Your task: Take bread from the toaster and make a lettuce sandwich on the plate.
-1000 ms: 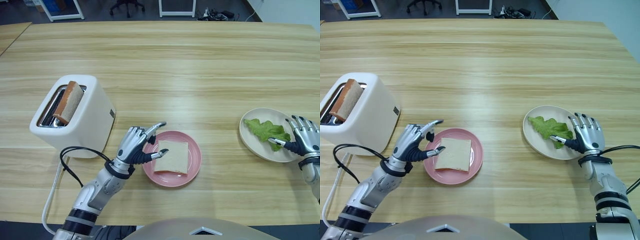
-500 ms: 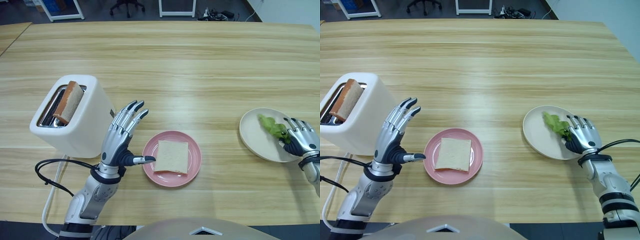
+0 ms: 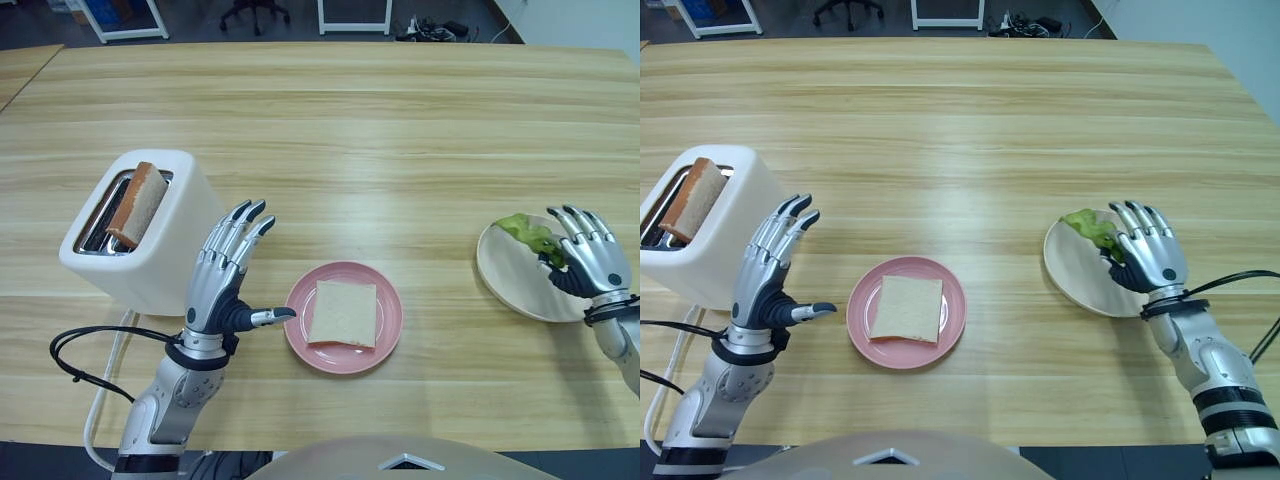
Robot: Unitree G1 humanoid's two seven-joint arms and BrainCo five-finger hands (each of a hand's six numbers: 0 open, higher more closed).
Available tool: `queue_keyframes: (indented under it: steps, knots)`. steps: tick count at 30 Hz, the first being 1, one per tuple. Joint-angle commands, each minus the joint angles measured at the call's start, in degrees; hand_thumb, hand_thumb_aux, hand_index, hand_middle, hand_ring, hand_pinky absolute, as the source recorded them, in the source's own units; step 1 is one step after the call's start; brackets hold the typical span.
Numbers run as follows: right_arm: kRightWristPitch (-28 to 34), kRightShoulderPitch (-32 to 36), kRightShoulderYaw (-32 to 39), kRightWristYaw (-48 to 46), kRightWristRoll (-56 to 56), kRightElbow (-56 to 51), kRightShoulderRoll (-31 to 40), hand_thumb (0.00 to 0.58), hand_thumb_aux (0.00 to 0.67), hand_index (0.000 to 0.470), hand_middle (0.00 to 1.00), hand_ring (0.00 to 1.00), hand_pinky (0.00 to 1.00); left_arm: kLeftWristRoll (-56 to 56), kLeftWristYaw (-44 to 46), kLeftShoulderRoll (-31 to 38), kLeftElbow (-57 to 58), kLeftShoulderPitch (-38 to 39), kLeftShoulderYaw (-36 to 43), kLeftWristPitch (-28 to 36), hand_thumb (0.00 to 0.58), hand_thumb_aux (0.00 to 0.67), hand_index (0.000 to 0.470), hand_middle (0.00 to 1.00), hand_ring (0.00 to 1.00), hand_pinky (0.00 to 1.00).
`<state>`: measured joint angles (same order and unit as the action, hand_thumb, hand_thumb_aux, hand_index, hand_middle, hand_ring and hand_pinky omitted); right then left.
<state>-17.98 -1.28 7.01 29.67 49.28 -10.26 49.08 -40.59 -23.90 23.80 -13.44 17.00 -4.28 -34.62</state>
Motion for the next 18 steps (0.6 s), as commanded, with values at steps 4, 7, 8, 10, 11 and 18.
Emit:
queue_keyframes:
  steps: [4, 7, 8, 10, 11, 18]
  knots:
    - [-7.4, 7.1, 10.6, -2.4, 3.6, 8.4, -11.1, 0.580, 0.670, 0.470, 0.00, 0.00, 0.00, 0.9, -0.4, -0.8, 1.2, -0.9, -1.6, 0.3, 0.000, 0.000, 0.000, 0.00, 0.00, 0.00]
    - [-10.2, 11.9, 17.4, -2.3, 7.9, 4.3, -16.5, 0.580, 0.670, 0.470, 0.00, 0.00, 0.00, 0.7, -0.5, -1.0, 2.3, -1.7, -1.3, 0.2, 0.000, 0.000, 0.000, 0.00, 0.00, 0.00]
    - [-10.9, 13.0, 19.3, -2.2, 9.1, 3.2, -17.9, 0.580, 0.670, 0.470, 0.00, 0.00, 0.00, 0.7, -0.6, -1.1, 2.6, -2.0, -1.2, 0.2, 0.000, 0.000, 0.000, 0.00, 0.00, 0.00]
    - [-12.1, 13.9, 22.1, -1.8, 10.7, 1.5, -19.9, 0.580, 0.670, 0.470, 0.00, 0.00, 0.00, 0.7, -0.5, -1.0, 2.9, -2.4, -1.2, 0.2, 0.000, 0.000, 0.000, 0.00, 0.00, 0.00]
    - [-12.6, 13.9, 23.4, -1.6, 11.5, 0.6, -20.5, 0.580, 0.670, 0.470, 0.00, 0.00, 0.00, 0.9, -0.6, -0.9, 2.9, -2.5, -1.6, 0.4, 0.000, 0.000, 0.000, 0.00, 0.00, 0.00]
    - [-14.5, 10.0, 26.7, -0.5, 14.1, 1.2, -19.2, 0.580, 0.670, 0.470, 0.00, 0.00, 0.00, 1.6, -1.4, 0.1, 2.2, -2.4, -8.2, 4.3, 0.000, 0.000, 0.000, 0.00, 0.00, 0.00]
